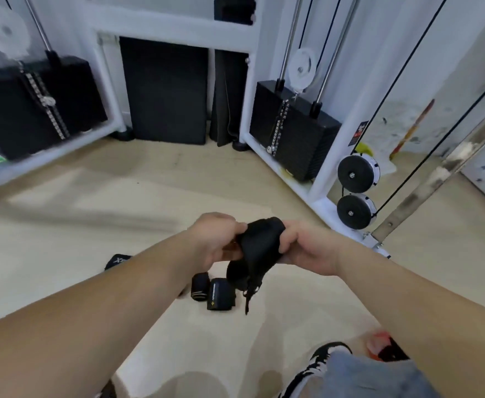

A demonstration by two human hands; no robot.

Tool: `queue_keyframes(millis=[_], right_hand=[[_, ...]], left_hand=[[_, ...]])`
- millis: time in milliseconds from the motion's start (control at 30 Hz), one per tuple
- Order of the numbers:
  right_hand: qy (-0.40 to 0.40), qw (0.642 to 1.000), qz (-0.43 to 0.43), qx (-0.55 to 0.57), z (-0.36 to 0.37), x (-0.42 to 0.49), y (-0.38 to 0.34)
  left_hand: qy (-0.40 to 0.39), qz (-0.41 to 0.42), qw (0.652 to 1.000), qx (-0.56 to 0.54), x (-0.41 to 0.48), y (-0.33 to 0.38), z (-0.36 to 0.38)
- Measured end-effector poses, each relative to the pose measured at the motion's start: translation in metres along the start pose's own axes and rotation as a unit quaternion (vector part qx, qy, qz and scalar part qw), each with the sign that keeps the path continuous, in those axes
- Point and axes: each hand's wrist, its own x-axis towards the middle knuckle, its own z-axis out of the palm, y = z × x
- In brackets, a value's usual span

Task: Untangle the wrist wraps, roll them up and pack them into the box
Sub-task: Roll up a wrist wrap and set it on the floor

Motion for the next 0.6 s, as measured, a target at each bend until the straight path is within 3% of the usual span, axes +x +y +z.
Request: queue_keyframes(millis=[133,267,433,600], right_hand=[[-0.039,0.995,0.013,-0.088,0.018,-0.022,-0.046],[-0.006,0.980,0.035,-0.197,0.055,-0.029,-0.068],[0.015,0.997,-0.037,-0.065,0.082,-0.015,-0.074],[0.071,0.995,-0.074,0.017,0.090,0.014,-0.081]], left_hand=[[0.033,0.056,0.997,-0.031,-0.041,0.030,-0.026],[-0.023,0.106,0.994,-0.032,-0.070,0.043,-0.050],[-0.045,0.156,0.982,-0.097,-0.078,0.046,-0.072],[0.025,0.138,0.987,-0.077,-0.066,0.045,-0.075]])
